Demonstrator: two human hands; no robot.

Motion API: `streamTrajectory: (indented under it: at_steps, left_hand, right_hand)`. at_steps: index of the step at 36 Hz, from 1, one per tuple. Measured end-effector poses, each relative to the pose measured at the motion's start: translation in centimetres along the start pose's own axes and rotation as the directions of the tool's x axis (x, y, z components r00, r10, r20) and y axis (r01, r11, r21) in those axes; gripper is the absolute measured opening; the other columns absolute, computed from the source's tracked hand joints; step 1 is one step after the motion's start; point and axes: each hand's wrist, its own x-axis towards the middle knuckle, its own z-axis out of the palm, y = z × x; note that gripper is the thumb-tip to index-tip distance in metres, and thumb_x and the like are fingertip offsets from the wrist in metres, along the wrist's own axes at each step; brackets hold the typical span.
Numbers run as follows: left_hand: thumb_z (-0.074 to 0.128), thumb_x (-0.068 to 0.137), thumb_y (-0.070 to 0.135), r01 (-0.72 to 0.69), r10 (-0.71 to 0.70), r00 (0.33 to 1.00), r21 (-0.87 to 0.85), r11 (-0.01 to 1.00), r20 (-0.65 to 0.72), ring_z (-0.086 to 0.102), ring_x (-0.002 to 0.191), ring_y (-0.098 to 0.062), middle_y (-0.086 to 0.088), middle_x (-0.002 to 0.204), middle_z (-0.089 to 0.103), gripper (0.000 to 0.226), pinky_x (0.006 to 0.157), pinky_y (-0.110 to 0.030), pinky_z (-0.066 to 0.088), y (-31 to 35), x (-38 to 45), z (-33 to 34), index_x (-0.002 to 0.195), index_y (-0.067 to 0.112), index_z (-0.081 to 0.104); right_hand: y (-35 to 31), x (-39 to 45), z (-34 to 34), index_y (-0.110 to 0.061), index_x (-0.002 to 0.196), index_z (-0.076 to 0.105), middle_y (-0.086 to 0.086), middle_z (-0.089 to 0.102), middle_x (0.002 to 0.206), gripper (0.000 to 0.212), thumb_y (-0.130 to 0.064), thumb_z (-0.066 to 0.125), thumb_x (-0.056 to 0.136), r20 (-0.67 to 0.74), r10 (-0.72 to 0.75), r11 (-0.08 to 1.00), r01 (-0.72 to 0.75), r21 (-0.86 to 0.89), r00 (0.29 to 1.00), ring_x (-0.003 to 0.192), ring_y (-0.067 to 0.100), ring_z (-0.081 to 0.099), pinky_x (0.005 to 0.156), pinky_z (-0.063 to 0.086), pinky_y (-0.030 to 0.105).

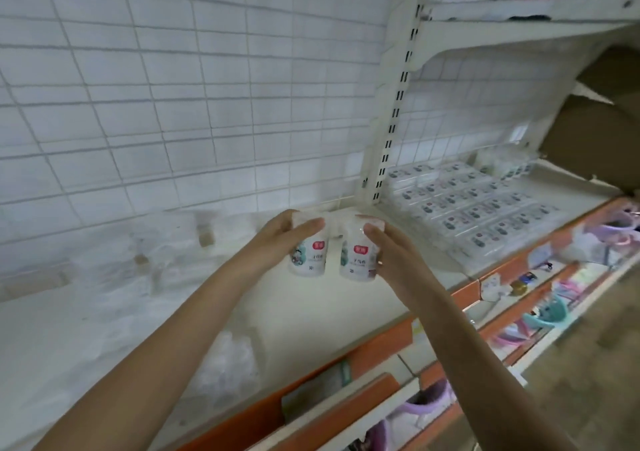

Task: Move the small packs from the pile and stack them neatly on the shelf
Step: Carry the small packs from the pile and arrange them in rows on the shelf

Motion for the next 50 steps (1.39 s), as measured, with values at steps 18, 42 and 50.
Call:
streamTrajectory:
  at_steps: [18, 42, 50]
  left_hand:
    - [0.052, 0.09, 0.033, 0.076, 0.034, 0.907, -0.243, 0.967, 0.42, 0.068, 0.065, -0.012, -0.001, 0.07, 0.071, 0.025, 0.061, -0.026, 0.053, 5.1, 7.3, 32.2, 0.077, 0.017, 0.066]
    - [0.067, 0.074, 0.045, 0.297, -0.174, 0.854, -0.185, 0.937, 0.491, 0.063, 0.093, -0.029, -0.019, 0.105, 0.063, 0.056, 0.083, -0.044, 0.051, 2.6, 15.0, 61.7, 0.116, 0.011, 0.052]
    - [0.071, 0.066, 0.052, 0.236, -0.132, 0.882, -0.183, 0.955, 0.452, 0.059, 0.085, -0.019, -0.007, 0.099, 0.061, 0.047, 0.085, -0.036, 0.044, 2.9, 24.9, 66.1, 0.1, 0.025, 0.053]
  right_hand:
    - [-3.0, -12.7, -26.6, -0.013, 0.125, 0.052, 0.011, 0.063, 0.117, 0.079, -0.046, 0.08, 0.059, -0.54, 0.065, 0.99, 0.014, 0.141, 0.839, 0.101, 0.025, 0.064, 0.085, 0.053, 0.04]
    - [-0.7, -22.8, -53.3, -0.013, 0.11, 0.065, 0.012, 0.071, 0.1, 0.043, -0.041, 0.061, 0.077, -0.705, 0.072, 0.994, -0.113, -0.011, 0.705, 0.09, 0.027, 0.069, 0.075, 0.054, 0.035]
    - [-1.5, -15.6, -62.2, -0.011, 0.104, 0.066, 0.011, 0.07, 0.094, 0.037, -0.039, 0.067, 0.08, -0.658, 0.015, 0.987, -0.115, -0.108, 0.753, 0.08, 0.017, 0.068, 0.059, 0.048, 0.019]
